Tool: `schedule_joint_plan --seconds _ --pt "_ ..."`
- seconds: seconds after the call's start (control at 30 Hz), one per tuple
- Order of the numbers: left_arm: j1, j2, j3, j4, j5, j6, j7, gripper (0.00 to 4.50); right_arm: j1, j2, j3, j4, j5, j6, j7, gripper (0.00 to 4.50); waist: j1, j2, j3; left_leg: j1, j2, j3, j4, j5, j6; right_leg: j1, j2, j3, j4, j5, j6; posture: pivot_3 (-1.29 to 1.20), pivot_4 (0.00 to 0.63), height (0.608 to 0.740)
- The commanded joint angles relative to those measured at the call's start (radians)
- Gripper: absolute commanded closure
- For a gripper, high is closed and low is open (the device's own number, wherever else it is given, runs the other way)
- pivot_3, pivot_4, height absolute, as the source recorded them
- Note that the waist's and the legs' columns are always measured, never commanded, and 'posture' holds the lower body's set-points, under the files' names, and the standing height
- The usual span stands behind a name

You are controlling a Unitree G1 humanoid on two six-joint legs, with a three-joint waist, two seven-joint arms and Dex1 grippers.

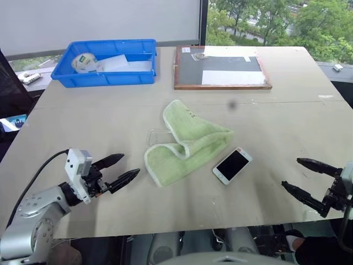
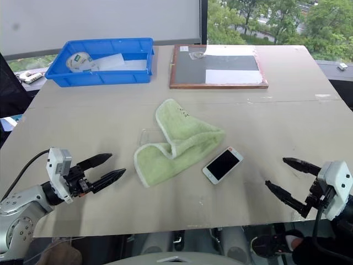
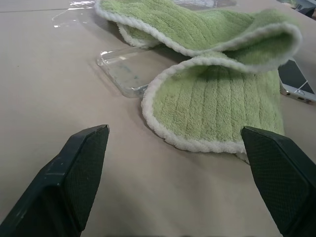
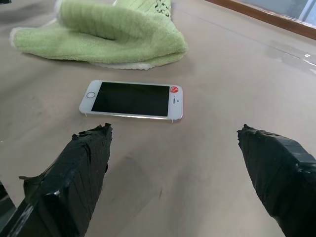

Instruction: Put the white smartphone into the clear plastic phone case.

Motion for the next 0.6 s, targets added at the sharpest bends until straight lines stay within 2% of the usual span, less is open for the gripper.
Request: schedule_joint_plan --seconds 0.03,0.13,0.33,0.43,0.6 --pt "-0.046 0.046 -0.01 -0.079 -0.027 0.048 0.01 0.0 -0.014 -0.013 -0.03 -0.067 0.052 -0.005 0.007 0.03 0.0 0.0 0.0 0.0 0.0 0.0 0.0 0.0 0.0 0.0 0.0 0.0 0.0 0.0 0.0 0.0 0.15 0.74" --pt "-0.135 0.073 -0.1 -0.151 0.031 0.037 0.036 0.0 -0.058 -0.035 -0.013 -0.128 0.091 0.005 0.0 0.03 0.008 0.001 0.001 0.0 0.0 -0.001 0.0 0.0 0.0 0.0 0.0 -0.001 0.0 0.0 0.0 0.0 0.15 0.74" --pt "-0.263 0.099 -0.213 -0.187 -0.03 0.181 0.039 0.0 -0.074 -0.056 -0.007 -0.211 0.155 0.047 -0.012 0.03 0.004 0.002 0.0 0.001 -0.001 0.0 0.0 0.002 0.004 0.002 0.005 -0.002 0.0 0.0 0.0 0.0 0.15 0.74" --pt "-0.364 0.081 -0.289 -0.192 -0.039 0.234 0.053 0.0 -0.071 -0.065 -0.011 -0.243 0.188 0.061 -0.011 0.03 0.008 0.002 0.0 0.0 -0.001 0.0 0.0 0.003 0.005 0.002 0.007 -0.001 0.0 0.0 0.0 0.0 0.15 0.74" --pt "-0.494 0.068 -0.472 -0.123 0.108 0.228 0.086 0.0 -0.081 -0.078 -0.002 -0.286 0.217 0.09 -0.047 0.03 0.007 0.002 0.0 0.001 -0.002 0.0 0.001 0.003 0.005 0.002 0.008 0.0 0.001 0.0 0.0 0.0 0.15 0.74"
